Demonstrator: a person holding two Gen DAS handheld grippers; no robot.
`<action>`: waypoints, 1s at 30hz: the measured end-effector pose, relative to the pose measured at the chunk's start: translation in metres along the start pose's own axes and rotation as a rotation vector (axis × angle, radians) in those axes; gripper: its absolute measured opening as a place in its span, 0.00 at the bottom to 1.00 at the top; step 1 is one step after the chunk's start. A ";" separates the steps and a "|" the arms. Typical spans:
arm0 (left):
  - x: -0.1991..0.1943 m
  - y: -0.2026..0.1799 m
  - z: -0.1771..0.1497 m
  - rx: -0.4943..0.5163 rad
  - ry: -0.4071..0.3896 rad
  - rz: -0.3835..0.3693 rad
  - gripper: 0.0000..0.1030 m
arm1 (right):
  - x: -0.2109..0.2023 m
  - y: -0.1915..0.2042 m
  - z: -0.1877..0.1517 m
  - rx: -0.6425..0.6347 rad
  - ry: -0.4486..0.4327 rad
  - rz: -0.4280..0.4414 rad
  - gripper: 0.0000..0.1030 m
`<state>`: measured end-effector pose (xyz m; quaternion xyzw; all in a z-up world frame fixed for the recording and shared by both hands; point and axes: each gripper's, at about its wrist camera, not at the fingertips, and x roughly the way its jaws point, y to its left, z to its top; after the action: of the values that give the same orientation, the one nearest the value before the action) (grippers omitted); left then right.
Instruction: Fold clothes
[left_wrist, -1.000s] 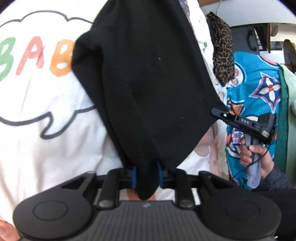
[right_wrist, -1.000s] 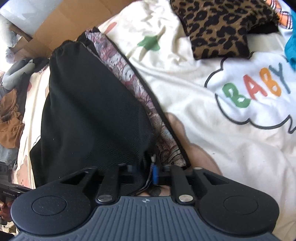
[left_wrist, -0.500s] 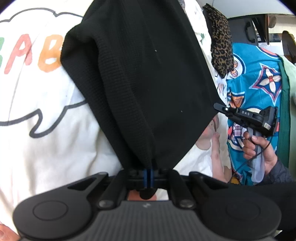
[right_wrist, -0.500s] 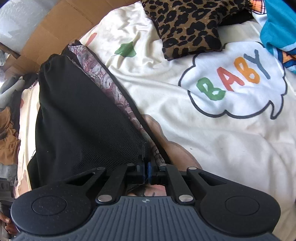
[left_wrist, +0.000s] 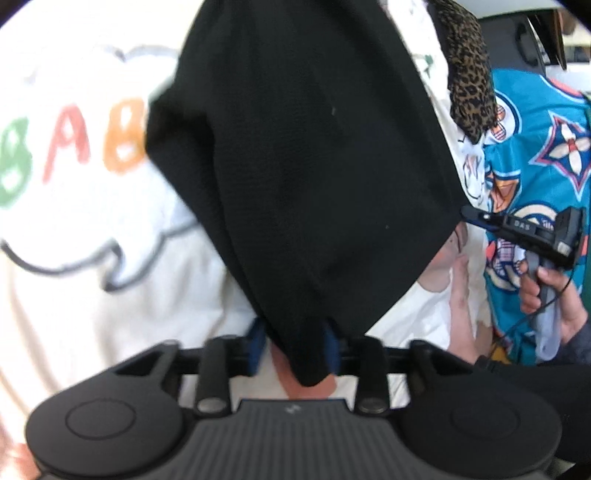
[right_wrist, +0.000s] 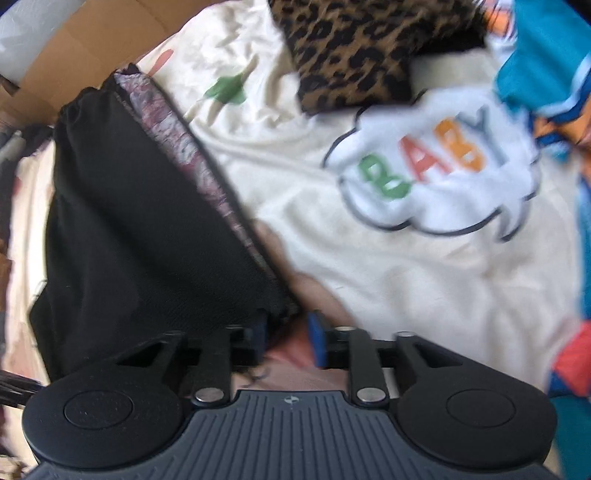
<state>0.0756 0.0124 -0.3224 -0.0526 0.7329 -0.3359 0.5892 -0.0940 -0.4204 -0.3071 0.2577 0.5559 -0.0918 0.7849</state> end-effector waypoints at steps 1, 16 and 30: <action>-0.006 -0.001 0.003 0.001 0.006 0.019 0.42 | -0.004 -0.001 0.001 0.003 -0.012 0.006 0.40; -0.102 -0.052 0.097 0.089 -0.100 0.243 0.42 | -0.020 0.020 0.024 -0.066 -0.177 0.156 0.40; -0.110 -0.116 0.180 0.055 -0.296 0.285 0.44 | -0.026 0.031 0.046 -0.123 -0.312 0.195 0.40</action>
<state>0.2333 -0.1021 -0.1816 0.0188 0.6289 -0.2573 0.7335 -0.0522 -0.4205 -0.2624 0.2445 0.4046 -0.0200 0.8809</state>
